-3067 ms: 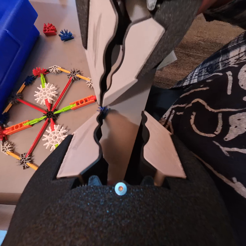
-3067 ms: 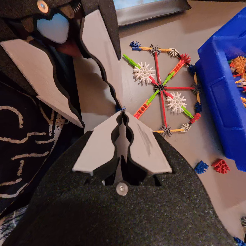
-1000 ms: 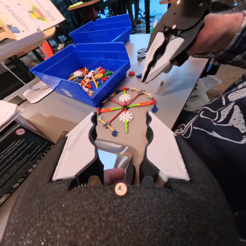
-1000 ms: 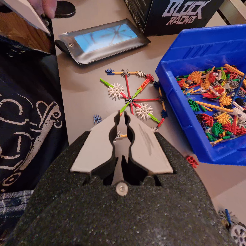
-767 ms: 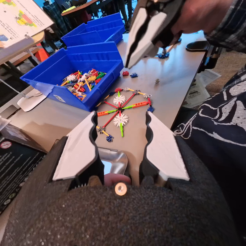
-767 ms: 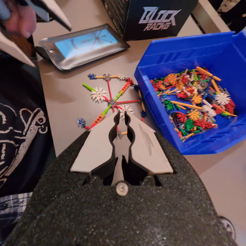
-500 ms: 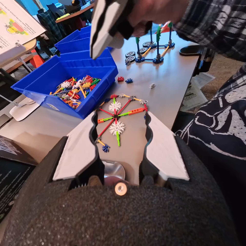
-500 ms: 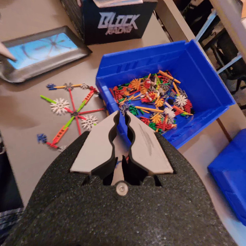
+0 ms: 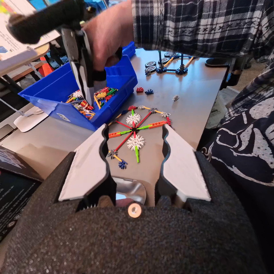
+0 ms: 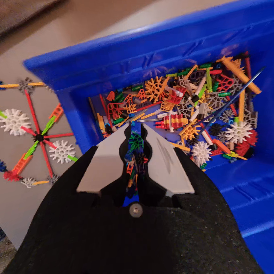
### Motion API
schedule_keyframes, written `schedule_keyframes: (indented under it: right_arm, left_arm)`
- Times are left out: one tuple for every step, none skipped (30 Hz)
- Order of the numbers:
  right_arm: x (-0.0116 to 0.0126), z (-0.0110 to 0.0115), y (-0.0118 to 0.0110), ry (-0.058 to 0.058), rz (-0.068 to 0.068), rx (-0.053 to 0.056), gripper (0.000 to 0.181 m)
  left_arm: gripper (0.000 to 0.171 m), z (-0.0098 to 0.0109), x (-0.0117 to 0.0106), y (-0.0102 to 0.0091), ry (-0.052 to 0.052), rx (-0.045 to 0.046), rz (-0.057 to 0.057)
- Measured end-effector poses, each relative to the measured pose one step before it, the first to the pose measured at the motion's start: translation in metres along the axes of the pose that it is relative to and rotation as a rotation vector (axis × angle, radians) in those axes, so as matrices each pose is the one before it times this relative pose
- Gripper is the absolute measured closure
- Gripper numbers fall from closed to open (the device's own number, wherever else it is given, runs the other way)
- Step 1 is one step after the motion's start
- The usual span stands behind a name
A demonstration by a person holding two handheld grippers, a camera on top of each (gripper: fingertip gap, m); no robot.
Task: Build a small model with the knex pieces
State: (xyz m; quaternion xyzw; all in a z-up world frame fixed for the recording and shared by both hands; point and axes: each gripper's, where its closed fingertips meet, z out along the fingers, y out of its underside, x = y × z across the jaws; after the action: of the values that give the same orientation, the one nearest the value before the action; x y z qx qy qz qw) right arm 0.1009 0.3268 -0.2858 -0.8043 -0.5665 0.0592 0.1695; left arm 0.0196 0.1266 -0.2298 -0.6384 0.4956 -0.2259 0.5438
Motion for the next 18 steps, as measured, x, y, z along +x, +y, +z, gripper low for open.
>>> schedule_keyframes:
  right_arm:
    - [0.00225,0.00748,0.00058,-0.0049,0.0194,-0.011,0.169]
    - [0.00255,0.00603,-0.00007,-0.0003,0.0177,-0.004,0.17]
    - [0.00271,0.00506,0.00003,0.0047,0.0141,-0.0035,0.172]
    - [0.00207,0.00441,0.00062,0.0035,0.0108,-0.0063,0.174]
    - [0.00194,0.00398,0.00112,0.0035,0.0161,-0.0085,0.175]
    - [0.00193,0.00323,0.0008,0.0051,0.0162,-0.0077,0.174]
    - [0.00044,0.00261,-0.00025,-0.0008,0.0106,-0.0001,0.174]
    - [-0.00059,0.0023,-0.00004,-0.0092,0.0126,-0.0016,0.174]
    - [0.00231,0.00141,-0.00081,0.008,0.0134,0.0027,0.176]
    - [0.0034,0.00054,-0.00109,0.013,0.0145,0.0048,0.176]
    - [0.00104,0.00057,0.00019,-0.0007,0.0117,-0.002,0.176]
    - [0.0006,0.00003,0.00037,-0.0023,0.0065,-0.0021,0.176]
    - [0.00186,0.0,0.0026,0.0099,-0.0071,-0.0154,0.176]
    - [0.00267,-0.00017,0.00492,0.0187,-0.0159,-0.0283,0.176]
    - [-0.00019,-0.0007,0.00334,-0.0015,-0.0056,-0.0204,0.175]
    - [-0.0013,-0.00209,0.00102,-0.011,0.002,-0.0085,0.175]
    - [0.00235,-0.00424,-0.00223,0.0102,0.006,0.0139,0.173]
    - [0.00258,-0.0053,-0.00351,0.0075,0.0111,0.0229,0.173]
  left_arm:
    - [0.1,-0.00054,-0.00097,0.00059,-0.0001,0.0021,-0.0034]
    - [0.1,-0.00056,-0.00099,0.00069,-0.0017,0.00161,-0.0029]
    - [0.1,-0.00062,-0.00074,0.00049,-0.0013,0.00284,-0.002]
    - [0.1,-0.00053,-0.00028,0.00023,0.0002,0.00427,-0.0026]
    - [0.1,-0.00062,-0.00007,0.00013,0.0016,0.00459,-0.0038]
    - [0.1,-0.00037,0.00001,0.0004,0.0018,0.00321,-0.0033]
    - [0.1,-0.0002,-0.00015,0.00031,0.0007,0.00327,-0.002]
    - [0.1,-0.00016,-0.00031,0.0003,0.0001,0.00247,-0.0019]
    - [0.1,-0.00016,-0.00025,0.00029,0.0006,0.00251,-0.0018]
    - [0.1,-0.00022,-0.00024,0.00006,0.0,0.0034,-0.001]
    - [0.1,-0.00026,-0.00023,0.00002,-0.0005,0.00269,-0.0006]
    - [0.1,-0.0003,-0.00012,0.00008,0.0003,0.00137,-0.0004]
    - [0.1,-0.00059,-0.00016,0.00021,-0.0003,0.00175,0.0002]
    - [0.1,-0.00075,-0.00013,0.00017,-0.0002,0.00246,-0.0002]
    - [0.1,-0.00073,-0.00018,0.00043,0.0004,0.00164,-0.0022]
    - [0.1,-0.00088,-0.00032,0.00056,0.0003,0.00123,-0.0028]
    - [0.1,-0.0008,-0.00062,0.00038,-0.0015,0.00161,-0.0018]
    - [0.1,-0.00081,-0.00084,0.00037,-0.0021,0.00194,-0.0019]
